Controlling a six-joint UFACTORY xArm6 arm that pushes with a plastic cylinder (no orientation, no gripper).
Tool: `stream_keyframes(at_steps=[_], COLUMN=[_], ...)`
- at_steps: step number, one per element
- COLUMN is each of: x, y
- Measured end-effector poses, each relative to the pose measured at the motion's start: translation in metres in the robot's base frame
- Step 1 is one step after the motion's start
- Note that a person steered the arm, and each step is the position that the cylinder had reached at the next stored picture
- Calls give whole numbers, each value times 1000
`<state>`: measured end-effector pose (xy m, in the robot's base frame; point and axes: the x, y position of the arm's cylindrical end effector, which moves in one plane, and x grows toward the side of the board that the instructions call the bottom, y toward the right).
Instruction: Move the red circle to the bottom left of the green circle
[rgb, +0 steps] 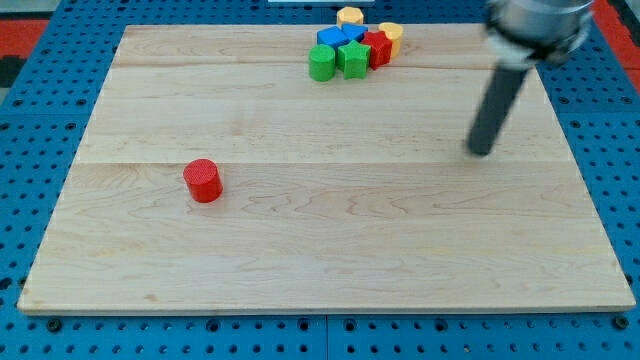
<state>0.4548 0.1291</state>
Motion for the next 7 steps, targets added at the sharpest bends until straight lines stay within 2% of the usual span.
stream_keyframes(at_steps=[1, 2, 4, 6, 7], x=[38, 44, 48, 41, 24], y=[-143, -212, -219, -288, -273])
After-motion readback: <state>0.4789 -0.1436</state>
